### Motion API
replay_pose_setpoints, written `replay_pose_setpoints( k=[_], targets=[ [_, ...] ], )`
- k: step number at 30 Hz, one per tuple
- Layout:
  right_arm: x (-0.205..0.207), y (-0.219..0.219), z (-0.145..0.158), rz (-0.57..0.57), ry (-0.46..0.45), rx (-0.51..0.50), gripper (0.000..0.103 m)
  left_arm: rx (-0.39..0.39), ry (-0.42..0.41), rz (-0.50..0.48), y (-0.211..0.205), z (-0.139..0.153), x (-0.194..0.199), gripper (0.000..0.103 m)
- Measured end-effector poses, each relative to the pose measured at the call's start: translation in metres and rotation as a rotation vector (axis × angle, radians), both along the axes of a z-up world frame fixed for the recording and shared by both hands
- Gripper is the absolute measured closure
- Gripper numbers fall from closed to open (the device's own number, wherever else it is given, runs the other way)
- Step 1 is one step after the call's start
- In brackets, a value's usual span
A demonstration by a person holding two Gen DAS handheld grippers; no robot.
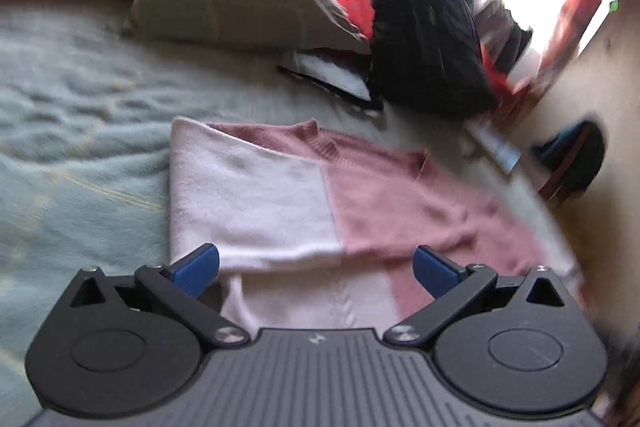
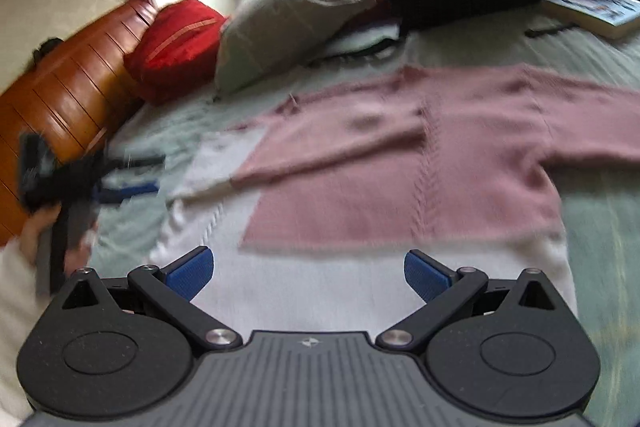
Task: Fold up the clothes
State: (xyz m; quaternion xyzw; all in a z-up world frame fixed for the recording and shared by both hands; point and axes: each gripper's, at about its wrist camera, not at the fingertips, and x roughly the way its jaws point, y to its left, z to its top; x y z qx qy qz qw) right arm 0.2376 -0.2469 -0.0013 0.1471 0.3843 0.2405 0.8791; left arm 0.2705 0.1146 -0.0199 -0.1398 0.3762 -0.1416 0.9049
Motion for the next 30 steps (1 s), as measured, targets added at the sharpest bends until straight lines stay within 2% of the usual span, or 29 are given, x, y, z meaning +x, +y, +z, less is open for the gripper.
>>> replay_pose_setpoints(
  k=[2,7,11,13,16,21,24,27,29,30],
  targets=[
    [0.021,0.002,-0.001,0.028,0.009,0.049,0.0,0.087,-0.049,-0.064,-0.023,0.001,-0.023,0.001],
    [0.076,-0.002,-0.021,0.056,0.09,0.203,0.0,0.175,-0.101,-0.117,-0.05,-0.011,-0.063,0.001],
    [0.117,-0.017,-0.047,-0.008,0.204,0.331,0.0,0.077,-0.077,-0.103,-0.046,-0.015,-0.067,0.001],
    [0.131,-0.027,-0.059,-0.047,0.241,0.397,0.0,0.062,-0.082,-0.082,-0.045,-0.014,-0.067,0.001],
    [0.143,-0.034,-0.067,-0.081,0.244,0.464,0.0,0.072,-0.095,-0.079,-0.049,-0.015,-0.067,0.001],
    [0.165,-0.033,-0.07,-0.117,0.204,0.474,0.0,0.044,-0.087,-0.074,-0.05,-0.018,-0.066,0.001],
    [0.176,-0.031,-0.074,-0.122,0.209,0.53,0.0,0.036,-0.078,-0.079,-0.05,-0.02,-0.067,0.001],
    [0.179,-0.025,-0.073,-0.052,0.194,0.554,0.0,0.036,-0.074,-0.087,-0.051,-0.021,-0.069,0.001],
    [0.184,-0.023,-0.078,-0.046,0.191,0.537,0.0,0.038,-0.067,-0.084,-0.051,-0.023,-0.068,0.001],
    [0.187,-0.022,-0.081,-0.051,0.191,0.526,0.004,0.043,-0.062,-0.078,-0.051,-0.024,-0.068,0.001]
  ],
)
